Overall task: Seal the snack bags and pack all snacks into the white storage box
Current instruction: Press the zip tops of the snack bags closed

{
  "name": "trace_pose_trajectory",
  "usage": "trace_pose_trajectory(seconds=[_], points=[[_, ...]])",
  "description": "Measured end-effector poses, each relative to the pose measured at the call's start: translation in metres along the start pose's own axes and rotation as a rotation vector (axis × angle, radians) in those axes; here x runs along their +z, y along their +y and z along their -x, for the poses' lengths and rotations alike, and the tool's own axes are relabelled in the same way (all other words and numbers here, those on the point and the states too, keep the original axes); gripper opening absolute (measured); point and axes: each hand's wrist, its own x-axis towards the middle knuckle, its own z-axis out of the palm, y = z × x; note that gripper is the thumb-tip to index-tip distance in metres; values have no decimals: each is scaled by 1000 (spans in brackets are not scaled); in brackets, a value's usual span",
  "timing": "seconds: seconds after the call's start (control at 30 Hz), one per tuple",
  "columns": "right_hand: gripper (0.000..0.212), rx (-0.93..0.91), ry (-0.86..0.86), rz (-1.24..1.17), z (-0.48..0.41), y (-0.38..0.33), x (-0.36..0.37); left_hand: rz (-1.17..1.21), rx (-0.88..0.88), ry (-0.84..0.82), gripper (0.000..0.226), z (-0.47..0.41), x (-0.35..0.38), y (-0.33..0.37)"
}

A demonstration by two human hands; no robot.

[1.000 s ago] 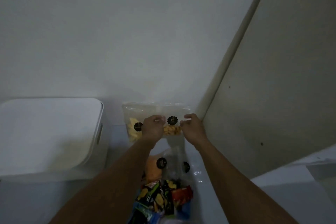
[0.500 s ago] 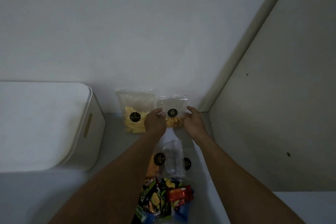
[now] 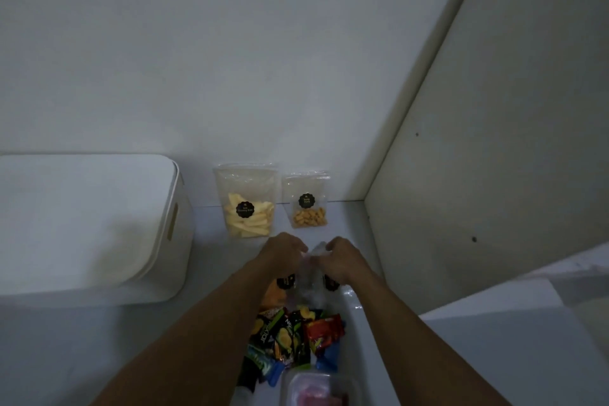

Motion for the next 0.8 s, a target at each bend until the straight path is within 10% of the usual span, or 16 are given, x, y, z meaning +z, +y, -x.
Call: trace_pose_trajectory(seconds=[0.8], points=[[11, -545, 305, -305, 246, -175, -81, 635, 241, 246, 13, 244, -197, 82]])
